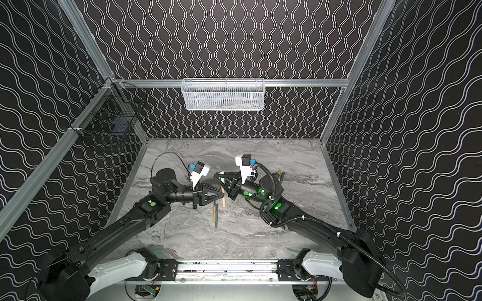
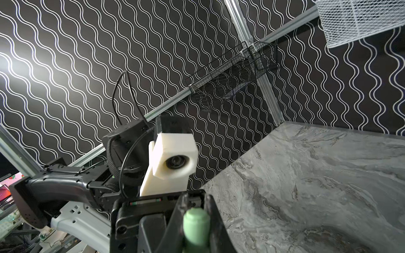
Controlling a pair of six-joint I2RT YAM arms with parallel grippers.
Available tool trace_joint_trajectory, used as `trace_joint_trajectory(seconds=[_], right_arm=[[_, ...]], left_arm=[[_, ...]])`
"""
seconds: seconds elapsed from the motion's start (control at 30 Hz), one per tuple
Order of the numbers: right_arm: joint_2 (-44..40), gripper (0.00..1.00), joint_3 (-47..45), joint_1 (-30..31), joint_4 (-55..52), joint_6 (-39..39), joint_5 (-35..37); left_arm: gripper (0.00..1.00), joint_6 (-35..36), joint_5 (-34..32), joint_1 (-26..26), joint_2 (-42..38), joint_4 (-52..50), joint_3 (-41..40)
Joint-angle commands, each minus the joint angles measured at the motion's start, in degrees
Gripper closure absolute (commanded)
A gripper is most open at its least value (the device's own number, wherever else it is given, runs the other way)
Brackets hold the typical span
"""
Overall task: Insert pens into pen caps
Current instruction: Put on the pen cap to the pen, then place a pen at the middle-right of the table.
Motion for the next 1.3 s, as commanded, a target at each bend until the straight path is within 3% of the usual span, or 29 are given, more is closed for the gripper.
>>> trace_joint_trajectory(seconds=[0.0,0.07,0.2,0.27,0.4,0.6,0.8,0.87,1.1,1.27], right_arm=[[0.20,1.00,1.03,-1.00,-15.37,2.19,-2.45],[-0.39,1.00,2.02,-2.81,-16.65,2.46,-1.79],[-1.54,1.00,4.15,-7.96,-21.72,1.05,-0.99],[-1.39,1.00,5.40,-10.64,-25.34,-0.43,-0.34],[1.68,1.00,8.84,-15.93,-33.87,-3.29,2.62],[17.63,1.00,19.75,-25.05,-50.60,-7.31,9.78],[29.00,1.00,25.95,-31.77,-52.69,-8.71,12.31],[32.26,1.00,28.28,-33.56,-53.93,-8.94,13.22],[44.03,1.00,36.74,-36.79,-61.35,-9.30,19.12],[48.10,1.00,37.47,-37.74,-59.68,-7.56,18.15]], left_arm=[[0.95,-0.81,-4.85,0.43,-1.59,16.76,-0.45],[0.81,-0.21,-5.07,0.43,-2.62,14.41,-1.21],[0.41,1.87,-6.71,0.41,-6.84,6.93,-2.79],[0.29,3.50,-7.91,0.43,-9.49,2.41,-3.06],[0.24,7.01,-9.08,0.43,-14.23,-7.01,-2.43],[0.20,8.20,-8.40,0.39,-16.64,-13.65,-1.75],[0.11,8.04,-10.78,0.34,-19.72,-15.84,-3.16],[0.02,7.93,-12.74,0.34,-21.39,-15.43,-4.25],[0.01,7.40,-13.21,0.34,-21.15,-13.56,-5.38],[0.01,6.95,-13.00,0.34,-20.70,-11.93,-6.05]])
